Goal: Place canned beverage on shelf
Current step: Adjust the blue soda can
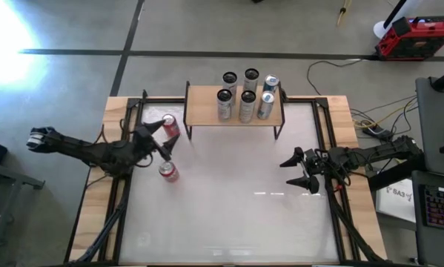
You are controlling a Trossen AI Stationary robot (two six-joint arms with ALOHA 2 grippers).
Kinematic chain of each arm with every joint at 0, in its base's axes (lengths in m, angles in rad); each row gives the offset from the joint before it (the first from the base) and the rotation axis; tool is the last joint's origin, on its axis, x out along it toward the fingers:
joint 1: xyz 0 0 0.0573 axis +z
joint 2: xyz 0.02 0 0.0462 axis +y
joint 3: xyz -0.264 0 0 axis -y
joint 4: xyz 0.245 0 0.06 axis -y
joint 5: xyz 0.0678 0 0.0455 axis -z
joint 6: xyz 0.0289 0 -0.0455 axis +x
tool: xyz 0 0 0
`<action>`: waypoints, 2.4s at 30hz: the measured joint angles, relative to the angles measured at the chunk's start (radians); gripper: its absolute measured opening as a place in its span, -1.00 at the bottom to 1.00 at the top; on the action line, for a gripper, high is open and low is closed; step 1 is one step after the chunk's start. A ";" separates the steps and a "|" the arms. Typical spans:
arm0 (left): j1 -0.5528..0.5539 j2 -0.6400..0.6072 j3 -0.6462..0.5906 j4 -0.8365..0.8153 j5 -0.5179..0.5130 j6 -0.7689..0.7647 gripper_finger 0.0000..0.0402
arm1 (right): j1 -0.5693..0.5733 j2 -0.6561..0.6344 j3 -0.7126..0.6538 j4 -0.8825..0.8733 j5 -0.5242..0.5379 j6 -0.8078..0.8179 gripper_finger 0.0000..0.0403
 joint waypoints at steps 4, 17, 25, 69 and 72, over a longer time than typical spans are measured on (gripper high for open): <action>0.000 -0.096 -0.093 0.040 0.001 -0.002 0.98 | 0.000 0.000 0.000 0.000 0.000 0.000 0.84; 0.041 -0.446 -0.299 0.044 0.000 0.047 0.98 | 0.000 0.000 0.000 0.000 0.000 0.000 0.84; 0.043 -0.600 -0.317 -0.038 -0.013 0.106 0.98 | 0.000 0.000 0.000 0.000 0.000 0.000 0.84; 0.044 -0.599 -0.316 -0.116 -0.100 0.176 0.98 | 0.000 0.000 0.000 0.056 0.006 -0.083 0.84; 0.044 -0.599 -0.316 -0.116 -0.100 0.176 0.98 | 0.000 -0.003 0.000 0.141 0.077 0.092 0.84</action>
